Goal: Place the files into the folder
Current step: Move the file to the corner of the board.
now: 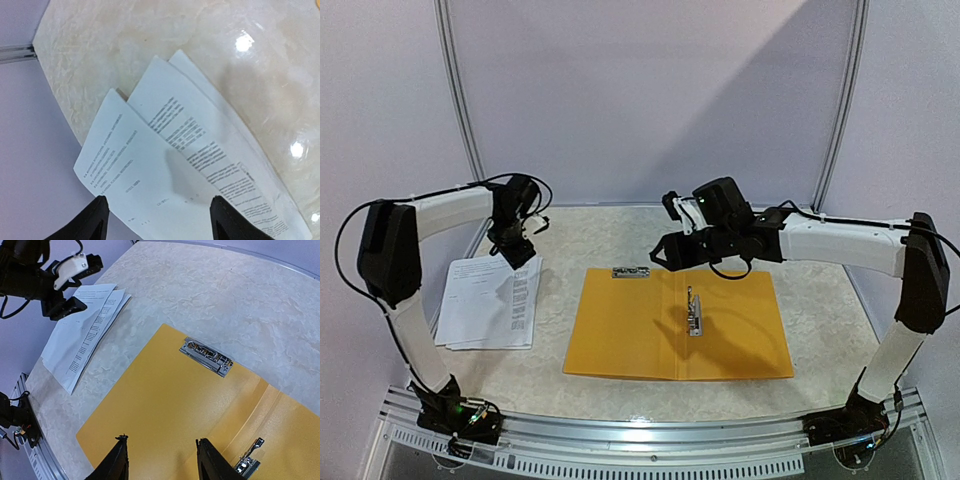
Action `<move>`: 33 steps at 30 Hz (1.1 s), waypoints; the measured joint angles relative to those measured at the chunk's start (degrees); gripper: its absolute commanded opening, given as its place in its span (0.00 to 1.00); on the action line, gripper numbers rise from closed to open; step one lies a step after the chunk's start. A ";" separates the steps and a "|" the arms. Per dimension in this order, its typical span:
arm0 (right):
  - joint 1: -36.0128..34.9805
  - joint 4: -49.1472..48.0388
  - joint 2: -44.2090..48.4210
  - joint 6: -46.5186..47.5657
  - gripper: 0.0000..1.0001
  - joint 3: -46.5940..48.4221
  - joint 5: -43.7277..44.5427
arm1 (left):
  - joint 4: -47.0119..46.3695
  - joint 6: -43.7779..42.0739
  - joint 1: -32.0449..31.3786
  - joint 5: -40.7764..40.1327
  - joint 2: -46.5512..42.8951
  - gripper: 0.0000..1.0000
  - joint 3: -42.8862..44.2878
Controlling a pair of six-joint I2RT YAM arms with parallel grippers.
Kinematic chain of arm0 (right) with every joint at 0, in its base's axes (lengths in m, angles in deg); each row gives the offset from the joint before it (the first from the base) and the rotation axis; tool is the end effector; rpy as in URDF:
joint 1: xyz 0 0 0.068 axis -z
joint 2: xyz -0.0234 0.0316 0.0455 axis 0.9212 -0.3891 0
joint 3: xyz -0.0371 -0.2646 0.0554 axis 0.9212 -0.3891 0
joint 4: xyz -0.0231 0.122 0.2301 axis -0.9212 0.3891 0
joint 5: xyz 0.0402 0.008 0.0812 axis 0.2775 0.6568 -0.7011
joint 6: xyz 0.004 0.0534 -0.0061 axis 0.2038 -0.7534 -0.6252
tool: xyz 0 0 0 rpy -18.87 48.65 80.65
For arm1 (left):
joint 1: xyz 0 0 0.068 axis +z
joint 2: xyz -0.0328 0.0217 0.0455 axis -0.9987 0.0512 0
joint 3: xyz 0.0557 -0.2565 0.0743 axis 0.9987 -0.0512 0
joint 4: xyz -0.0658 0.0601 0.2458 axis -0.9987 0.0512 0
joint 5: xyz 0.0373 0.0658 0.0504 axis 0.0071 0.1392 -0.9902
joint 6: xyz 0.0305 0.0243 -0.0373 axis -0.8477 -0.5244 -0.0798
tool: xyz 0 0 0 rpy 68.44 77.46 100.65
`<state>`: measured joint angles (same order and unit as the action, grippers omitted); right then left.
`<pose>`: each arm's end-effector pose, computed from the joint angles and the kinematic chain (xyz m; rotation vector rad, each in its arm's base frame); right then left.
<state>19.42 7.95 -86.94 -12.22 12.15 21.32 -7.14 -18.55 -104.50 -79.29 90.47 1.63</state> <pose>0.2645 0.2971 0.2687 -0.5854 2.2657 0.7898 0.3604 -0.0979 0.2123 0.9073 2.6678 0.6256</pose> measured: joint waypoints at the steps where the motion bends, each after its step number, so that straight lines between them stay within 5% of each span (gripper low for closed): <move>1: -0.02 0.02 0.00 0.00 0.47 0.00 0.00 | 0.48 -0.04 1.16 0.98 -1.36 0.70 -0.07; 8: -0.28 0.02 0.00 -0.02 0.47 0.00 0.00 | -3.45 -3.34 17.16 -3.48 -2.49 0.67 -7.15; 13: -0.79 -0.39 0.00 -1.16 0.46 0.00 -0.13 | -8.96 -6.95 22.27 -8.76 0.96 0.64 -13.40; 22: -3.21 -6.27 -0.92 -10.60 0.46 0.20 -1.16 | -18.60 -11.52 14.60 -15.96 2.93 0.63 -18.27; 33: -6.73 -15.37 -12.35 -28.20 0.46 3.98 -3.15 | -12.48 -7.02 -2.49 -11.89 -0.22 0.67 -20.13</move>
<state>12.69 -7.42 -99.29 -40.42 16.13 18.17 -19.62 -25.57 -106.99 -91.18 90.26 -18.50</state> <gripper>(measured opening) 0.460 0.636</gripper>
